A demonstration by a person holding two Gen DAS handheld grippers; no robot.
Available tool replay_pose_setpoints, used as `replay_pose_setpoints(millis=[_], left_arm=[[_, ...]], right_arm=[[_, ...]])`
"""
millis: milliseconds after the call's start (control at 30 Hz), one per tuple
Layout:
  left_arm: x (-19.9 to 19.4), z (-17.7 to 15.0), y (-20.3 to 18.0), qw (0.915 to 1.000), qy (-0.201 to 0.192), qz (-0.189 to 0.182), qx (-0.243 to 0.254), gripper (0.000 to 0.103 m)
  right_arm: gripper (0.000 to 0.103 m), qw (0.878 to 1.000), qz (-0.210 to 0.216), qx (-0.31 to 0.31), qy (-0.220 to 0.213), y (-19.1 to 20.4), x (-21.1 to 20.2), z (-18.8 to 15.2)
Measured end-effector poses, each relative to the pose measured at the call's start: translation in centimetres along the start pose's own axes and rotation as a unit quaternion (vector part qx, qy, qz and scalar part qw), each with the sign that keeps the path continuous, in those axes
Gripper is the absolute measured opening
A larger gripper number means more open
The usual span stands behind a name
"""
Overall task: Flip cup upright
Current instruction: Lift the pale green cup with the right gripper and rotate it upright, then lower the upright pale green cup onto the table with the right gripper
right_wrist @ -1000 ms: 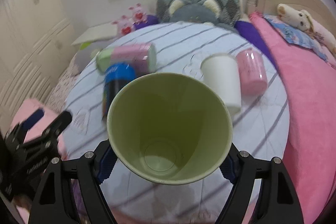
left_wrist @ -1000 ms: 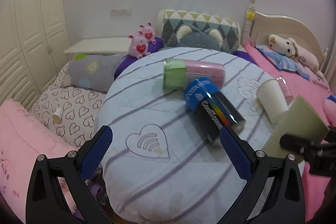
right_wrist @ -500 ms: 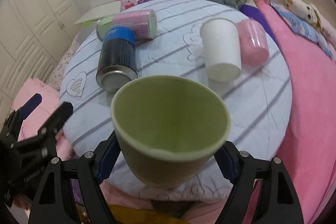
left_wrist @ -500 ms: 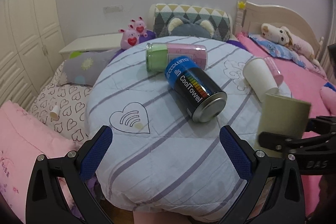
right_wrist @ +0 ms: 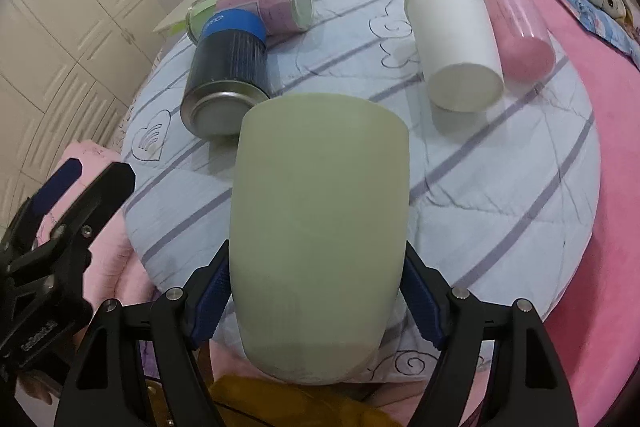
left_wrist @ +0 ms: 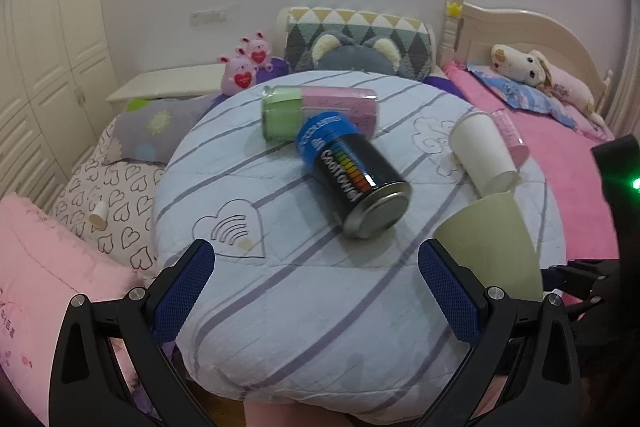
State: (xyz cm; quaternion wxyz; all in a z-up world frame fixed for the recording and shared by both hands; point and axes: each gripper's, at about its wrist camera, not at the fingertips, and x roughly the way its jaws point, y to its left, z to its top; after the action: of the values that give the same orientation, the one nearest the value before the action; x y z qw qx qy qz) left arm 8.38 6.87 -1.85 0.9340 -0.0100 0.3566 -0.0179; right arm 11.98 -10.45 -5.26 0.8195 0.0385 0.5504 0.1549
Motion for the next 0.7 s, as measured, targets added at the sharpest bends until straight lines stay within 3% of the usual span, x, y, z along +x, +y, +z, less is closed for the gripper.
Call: replay_pose_setpoints(millis=[567,700], left_arm=[[-2.8,1.6,-6.4,0.9995,0.001,-0.027,0.016,0.103],[-1.8,1.8,-8.2,0.9991,0.035,-0.018,0.016,0.103]], right_arm=[[0.08,0.995,0.024,-0.038,-0.091,-2.8,-6.6,-2.2],[0.08,0.994,-0.009,-0.003,-0.109,-5.5,-6.9,-2.0]])
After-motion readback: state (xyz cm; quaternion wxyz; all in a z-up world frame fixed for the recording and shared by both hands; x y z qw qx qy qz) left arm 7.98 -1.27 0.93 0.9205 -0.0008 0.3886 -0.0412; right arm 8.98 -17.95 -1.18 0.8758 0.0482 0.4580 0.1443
